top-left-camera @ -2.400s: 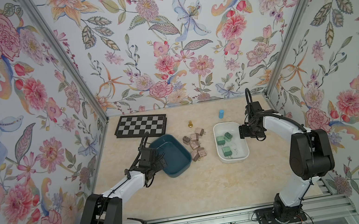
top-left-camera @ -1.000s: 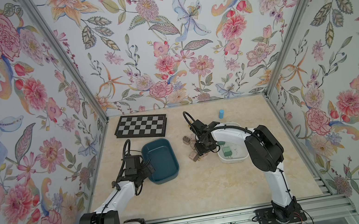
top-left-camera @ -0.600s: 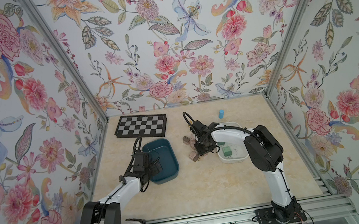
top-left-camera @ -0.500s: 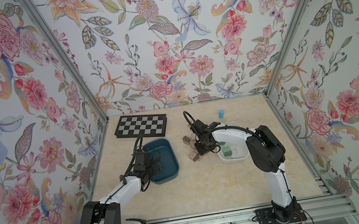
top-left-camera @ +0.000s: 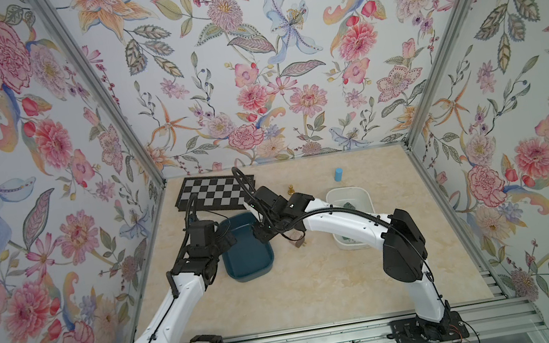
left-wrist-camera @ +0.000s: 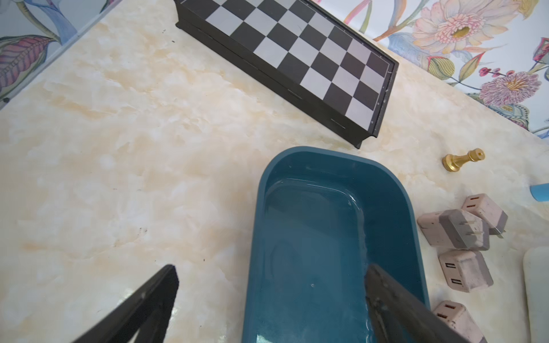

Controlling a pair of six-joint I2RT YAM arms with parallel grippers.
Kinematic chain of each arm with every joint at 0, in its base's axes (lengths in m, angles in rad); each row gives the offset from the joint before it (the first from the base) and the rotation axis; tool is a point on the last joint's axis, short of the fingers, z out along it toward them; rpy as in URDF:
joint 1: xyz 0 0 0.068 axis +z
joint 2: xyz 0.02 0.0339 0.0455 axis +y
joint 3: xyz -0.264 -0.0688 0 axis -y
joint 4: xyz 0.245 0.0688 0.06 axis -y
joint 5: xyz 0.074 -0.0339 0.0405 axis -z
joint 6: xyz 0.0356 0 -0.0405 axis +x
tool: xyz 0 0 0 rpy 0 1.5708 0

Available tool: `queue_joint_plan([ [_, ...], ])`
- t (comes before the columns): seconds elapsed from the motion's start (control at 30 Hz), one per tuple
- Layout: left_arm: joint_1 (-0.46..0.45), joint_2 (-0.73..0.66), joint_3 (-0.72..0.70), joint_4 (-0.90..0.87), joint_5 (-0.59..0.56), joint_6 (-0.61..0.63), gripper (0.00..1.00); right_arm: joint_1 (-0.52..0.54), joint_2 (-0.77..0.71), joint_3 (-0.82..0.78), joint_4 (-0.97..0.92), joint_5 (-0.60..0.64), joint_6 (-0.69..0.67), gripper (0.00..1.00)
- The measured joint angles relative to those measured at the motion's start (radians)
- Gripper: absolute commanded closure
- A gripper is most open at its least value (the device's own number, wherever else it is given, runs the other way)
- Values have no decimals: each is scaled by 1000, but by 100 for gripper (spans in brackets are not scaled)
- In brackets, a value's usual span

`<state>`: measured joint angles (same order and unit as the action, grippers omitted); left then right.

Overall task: Place the plugs by color into the storage box
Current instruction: Place the plug in the storage box.

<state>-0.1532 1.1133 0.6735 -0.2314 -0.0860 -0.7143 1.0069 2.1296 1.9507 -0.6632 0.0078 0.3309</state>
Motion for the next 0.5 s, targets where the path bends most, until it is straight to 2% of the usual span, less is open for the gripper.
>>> queue_joint_plan([
  [0.27,57,-76,-55,-29,0,0,1,32,211,110,1,0,19,60],
  [0.5,68,-87,-93,-30,11,1,1,37,280,121,-9,8,18,58],
])
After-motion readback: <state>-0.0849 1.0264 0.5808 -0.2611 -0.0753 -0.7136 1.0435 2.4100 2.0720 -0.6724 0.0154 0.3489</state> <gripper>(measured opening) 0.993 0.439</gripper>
